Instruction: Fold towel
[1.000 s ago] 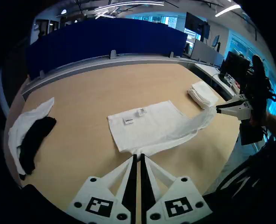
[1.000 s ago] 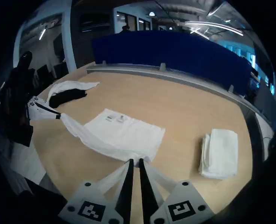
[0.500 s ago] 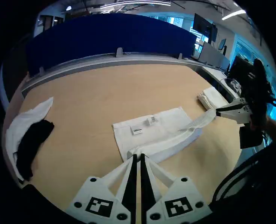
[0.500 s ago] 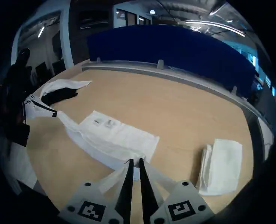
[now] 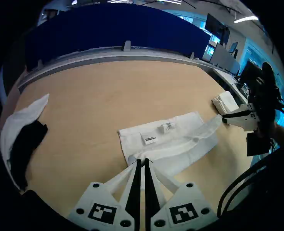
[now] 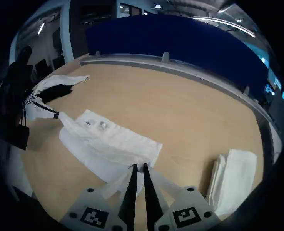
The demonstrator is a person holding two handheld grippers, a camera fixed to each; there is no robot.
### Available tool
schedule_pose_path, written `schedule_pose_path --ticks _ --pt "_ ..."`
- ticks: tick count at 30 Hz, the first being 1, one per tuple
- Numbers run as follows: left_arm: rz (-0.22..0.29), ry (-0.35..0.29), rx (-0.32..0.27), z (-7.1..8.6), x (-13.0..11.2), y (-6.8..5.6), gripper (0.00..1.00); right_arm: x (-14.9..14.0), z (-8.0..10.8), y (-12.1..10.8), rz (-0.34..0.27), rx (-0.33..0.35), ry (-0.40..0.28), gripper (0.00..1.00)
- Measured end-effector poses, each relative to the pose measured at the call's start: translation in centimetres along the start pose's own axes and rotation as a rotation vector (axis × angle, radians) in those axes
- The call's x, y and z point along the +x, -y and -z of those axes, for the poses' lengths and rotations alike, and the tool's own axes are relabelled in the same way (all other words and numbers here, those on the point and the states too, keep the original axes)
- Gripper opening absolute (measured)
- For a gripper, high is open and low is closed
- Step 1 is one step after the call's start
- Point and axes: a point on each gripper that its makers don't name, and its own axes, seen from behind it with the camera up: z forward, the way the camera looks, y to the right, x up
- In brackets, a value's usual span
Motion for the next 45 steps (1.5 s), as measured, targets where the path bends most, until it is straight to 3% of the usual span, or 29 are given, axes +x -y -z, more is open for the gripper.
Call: schedule_pose_path --ticks 12,21,23,27,30,33,45 --pt "0.003 0.022 0.021 -3.2 -0.7 1.6 0.06 -1.0 -2.9 -0.7 -0.023 -0.016 0.039 0.12" --pt "0.012 0.026 0.051 -4.5 -0.5 2.7 0.11 -0.8 -4.3 -1.1 -0.039 -0.042 0.044 0.25" --pt "0.012 0.025 0.058 -4.5 -0.3 2.8 0.16 -0.6 -4.4 -1.2 -0.039 -0.050 0.037 0.44" --pt "0.016 0.022 0.049 -4.1 -0.1 2.7 0.38 0.0 -4.0 -1.1 -0.039 -0.051 0.021 0.81" --pt "0.022 0.020 0.043 -3.7 -0.1 2.7 0.64 0.1 -3.7 -1.3 -0.036 -0.065 0.013 0.99" --pt "0.020 0.010 0.042 -3.3 -0.1 2.9 0.90 -0.1 -3.3 -1.1 -0.040 -0.061 0.016 1.00" --pt "-0.010 0.004 0.050 -1.5 -0.7 2.8 0.90 -1.3 -1.9 -0.4 -0.079 -0.046 0.019 1.00"
